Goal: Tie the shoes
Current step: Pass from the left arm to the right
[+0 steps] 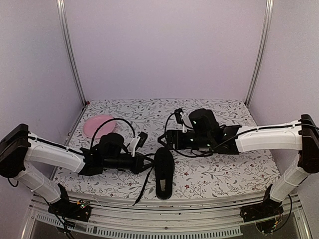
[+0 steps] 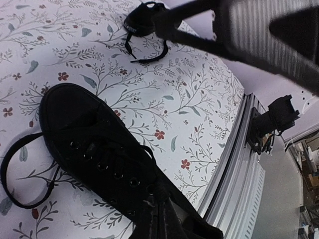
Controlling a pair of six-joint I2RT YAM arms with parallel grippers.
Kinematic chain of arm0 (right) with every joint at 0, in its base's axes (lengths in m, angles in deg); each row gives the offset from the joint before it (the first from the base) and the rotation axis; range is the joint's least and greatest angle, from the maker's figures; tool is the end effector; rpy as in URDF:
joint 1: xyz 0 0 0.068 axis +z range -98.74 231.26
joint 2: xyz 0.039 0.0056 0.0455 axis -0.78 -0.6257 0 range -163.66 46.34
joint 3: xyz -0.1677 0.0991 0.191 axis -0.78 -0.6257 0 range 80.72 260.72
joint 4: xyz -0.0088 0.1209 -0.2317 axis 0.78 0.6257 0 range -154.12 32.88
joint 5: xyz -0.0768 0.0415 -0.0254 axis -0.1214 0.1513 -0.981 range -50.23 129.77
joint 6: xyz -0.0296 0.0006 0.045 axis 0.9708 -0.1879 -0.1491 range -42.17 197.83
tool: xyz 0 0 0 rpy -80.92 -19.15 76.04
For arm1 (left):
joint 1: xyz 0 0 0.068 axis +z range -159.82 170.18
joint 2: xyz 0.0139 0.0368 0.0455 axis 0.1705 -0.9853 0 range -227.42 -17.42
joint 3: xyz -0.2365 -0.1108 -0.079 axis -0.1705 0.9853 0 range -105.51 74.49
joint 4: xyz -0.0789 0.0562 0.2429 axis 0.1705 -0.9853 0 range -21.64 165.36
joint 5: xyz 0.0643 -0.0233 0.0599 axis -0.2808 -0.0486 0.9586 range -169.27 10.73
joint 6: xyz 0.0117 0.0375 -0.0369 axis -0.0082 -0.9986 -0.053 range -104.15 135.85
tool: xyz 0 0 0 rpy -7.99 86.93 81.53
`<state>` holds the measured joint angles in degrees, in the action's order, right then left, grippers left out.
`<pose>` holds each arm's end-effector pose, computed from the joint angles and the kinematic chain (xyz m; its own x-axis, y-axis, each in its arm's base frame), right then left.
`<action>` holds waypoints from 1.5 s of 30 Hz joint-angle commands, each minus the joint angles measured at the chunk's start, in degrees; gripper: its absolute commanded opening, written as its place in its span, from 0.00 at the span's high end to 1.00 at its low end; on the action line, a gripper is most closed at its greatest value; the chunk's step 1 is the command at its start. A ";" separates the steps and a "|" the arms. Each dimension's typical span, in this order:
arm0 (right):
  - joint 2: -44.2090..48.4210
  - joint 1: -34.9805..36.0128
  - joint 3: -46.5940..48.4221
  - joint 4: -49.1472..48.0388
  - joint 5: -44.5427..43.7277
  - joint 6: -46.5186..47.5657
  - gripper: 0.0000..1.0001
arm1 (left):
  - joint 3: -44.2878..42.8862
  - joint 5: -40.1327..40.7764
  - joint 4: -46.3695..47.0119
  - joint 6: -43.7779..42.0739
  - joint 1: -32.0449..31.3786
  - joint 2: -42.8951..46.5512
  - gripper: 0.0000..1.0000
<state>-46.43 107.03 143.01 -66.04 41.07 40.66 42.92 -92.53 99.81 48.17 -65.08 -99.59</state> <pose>0.2078 0.3069 0.2523 -0.7206 0.0148 -0.6932 -0.5050 0.6738 0.5394 0.1547 -0.2377 0.1760 -0.7025 0.0999 -0.7047 0.6409 0.5194 -0.5652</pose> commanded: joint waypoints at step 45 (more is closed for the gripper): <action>-6.22 12.45 -10.26 -13.56 -16.78 10.03 0.98 | -10.42 -0.11 -11.96 6.91 -0.46 -5.93 0.90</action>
<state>-53.08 119.88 132.62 -76.44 26.79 51.87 34.44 -93.27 94.13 57.87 -65.04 -106.33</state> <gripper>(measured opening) 0.026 0.032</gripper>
